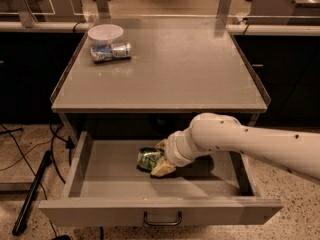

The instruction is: Place green can into top drawer

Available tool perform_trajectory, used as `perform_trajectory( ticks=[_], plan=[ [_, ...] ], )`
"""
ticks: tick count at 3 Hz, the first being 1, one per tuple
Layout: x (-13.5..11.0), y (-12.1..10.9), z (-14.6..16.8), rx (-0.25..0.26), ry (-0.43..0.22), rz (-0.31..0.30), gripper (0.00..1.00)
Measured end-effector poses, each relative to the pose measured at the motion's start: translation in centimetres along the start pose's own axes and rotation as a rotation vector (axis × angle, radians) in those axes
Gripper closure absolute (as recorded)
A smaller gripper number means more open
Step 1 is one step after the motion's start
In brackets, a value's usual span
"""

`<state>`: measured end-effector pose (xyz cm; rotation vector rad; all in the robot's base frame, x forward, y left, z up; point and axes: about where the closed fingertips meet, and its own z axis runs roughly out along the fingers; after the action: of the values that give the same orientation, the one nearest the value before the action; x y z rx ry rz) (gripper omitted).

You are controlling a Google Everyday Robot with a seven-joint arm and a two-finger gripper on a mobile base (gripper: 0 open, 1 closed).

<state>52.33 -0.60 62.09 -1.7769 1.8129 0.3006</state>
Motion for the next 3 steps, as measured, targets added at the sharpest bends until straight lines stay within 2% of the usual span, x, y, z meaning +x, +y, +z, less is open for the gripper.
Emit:
perform_trajectory(
  ticks=[1, 3],
  plan=[
    [0.0, 0.0, 0.0, 0.0, 0.0, 0.0, 0.82],
    [0.0, 0.0, 0.0, 0.0, 0.0, 0.0, 0.36]
  ],
)
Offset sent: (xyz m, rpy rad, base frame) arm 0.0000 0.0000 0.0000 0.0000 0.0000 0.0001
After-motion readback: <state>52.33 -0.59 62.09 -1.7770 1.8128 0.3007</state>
